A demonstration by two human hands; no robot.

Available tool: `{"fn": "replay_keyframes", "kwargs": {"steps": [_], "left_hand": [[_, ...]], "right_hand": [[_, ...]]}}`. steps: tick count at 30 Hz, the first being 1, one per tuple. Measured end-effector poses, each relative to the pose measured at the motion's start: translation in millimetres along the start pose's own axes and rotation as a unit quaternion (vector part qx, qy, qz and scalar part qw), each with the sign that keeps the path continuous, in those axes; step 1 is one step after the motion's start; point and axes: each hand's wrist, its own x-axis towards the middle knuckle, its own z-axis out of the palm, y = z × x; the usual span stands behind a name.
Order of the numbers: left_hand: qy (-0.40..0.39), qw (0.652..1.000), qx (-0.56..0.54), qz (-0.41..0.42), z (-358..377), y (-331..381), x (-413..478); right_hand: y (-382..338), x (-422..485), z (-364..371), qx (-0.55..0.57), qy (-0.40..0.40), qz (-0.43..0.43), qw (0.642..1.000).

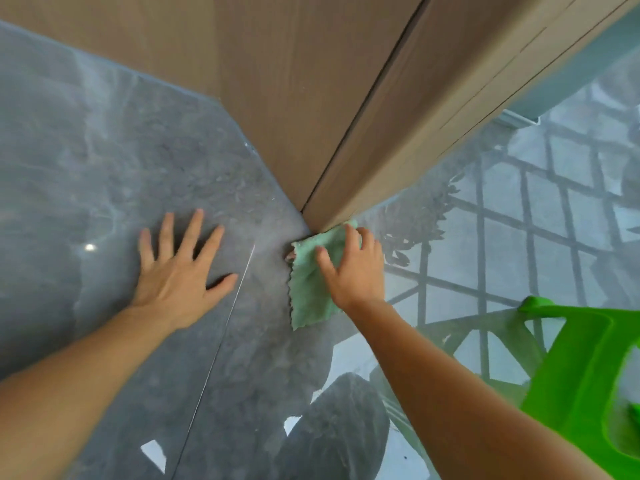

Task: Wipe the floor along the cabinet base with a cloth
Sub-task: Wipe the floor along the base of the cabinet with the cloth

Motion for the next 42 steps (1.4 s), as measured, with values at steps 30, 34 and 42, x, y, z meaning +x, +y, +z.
{"fn": "replay_keyframes", "kwargs": {"steps": [30,34,42], "left_hand": [[0.131,0.983,-0.023,-0.124,14.9,-63.2,-1.6],[0.115,0.984,-0.025,-0.132,10.5,-60.7,-1.8],[0.133,0.982,-0.024,-0.132,19.0,-60.7,-1.7]], "right_hand": [[-211.2,170.2,88.9,-0.157,-0.029,-0.373,0.914],[-110.5,92.8,66.6,-0.160,-0.038,-0.381,0.910],[-64.8,63.5,67.0,-0.156,-0.060,-0.421,0.891]]}}
